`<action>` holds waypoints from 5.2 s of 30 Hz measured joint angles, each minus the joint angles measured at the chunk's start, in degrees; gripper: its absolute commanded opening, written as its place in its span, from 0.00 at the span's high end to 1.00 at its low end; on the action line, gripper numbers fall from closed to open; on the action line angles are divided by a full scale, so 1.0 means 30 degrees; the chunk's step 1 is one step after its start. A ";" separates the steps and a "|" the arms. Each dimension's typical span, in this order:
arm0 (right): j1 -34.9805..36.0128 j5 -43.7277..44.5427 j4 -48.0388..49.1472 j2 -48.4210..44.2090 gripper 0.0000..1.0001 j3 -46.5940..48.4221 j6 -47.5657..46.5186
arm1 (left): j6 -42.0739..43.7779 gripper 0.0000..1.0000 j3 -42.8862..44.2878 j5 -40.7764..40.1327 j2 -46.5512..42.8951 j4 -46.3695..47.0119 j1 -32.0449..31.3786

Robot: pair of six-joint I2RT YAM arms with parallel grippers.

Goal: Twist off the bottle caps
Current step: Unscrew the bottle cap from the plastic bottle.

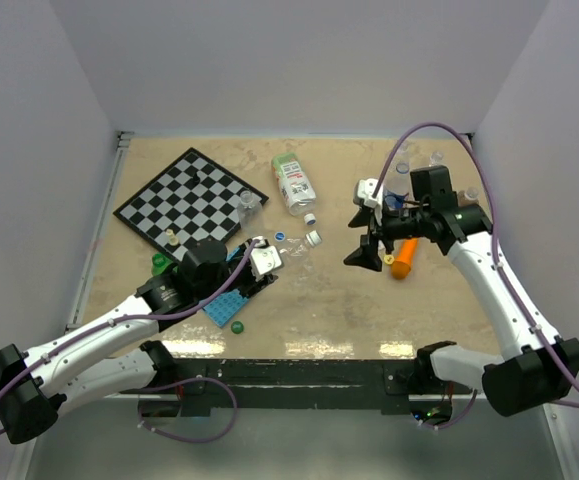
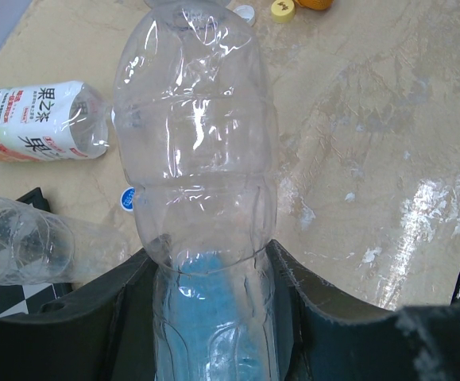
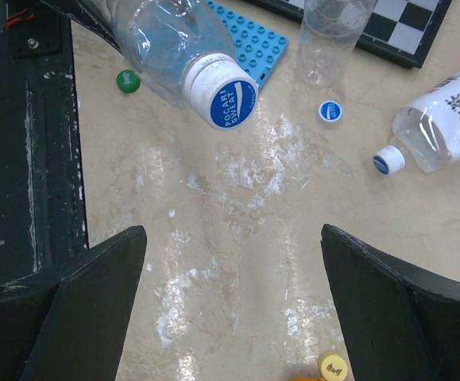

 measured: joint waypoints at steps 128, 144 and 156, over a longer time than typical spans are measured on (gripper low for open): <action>0.2120 0.1719 -0.1974 -0.1384 0.23 0.1042 -0.3424 | 0.1355 0.99 -0.1253 0.1464 -0.0539 0.1260 -0.0095; 0.1829 -0.1596 -0.2353 0.2521 0.07 0.2171 -0.1661 | 0.1362 0.99 -0.1253 0.1071 -0.0627 0.1260 -0.0095; 0.2266 -0.3519 -0.4124 0.5391 0.29 0.3985 -0.2769 | 0.1362 0.99 -0.1253 0.1107 -0.0627 0.1268 -0.0095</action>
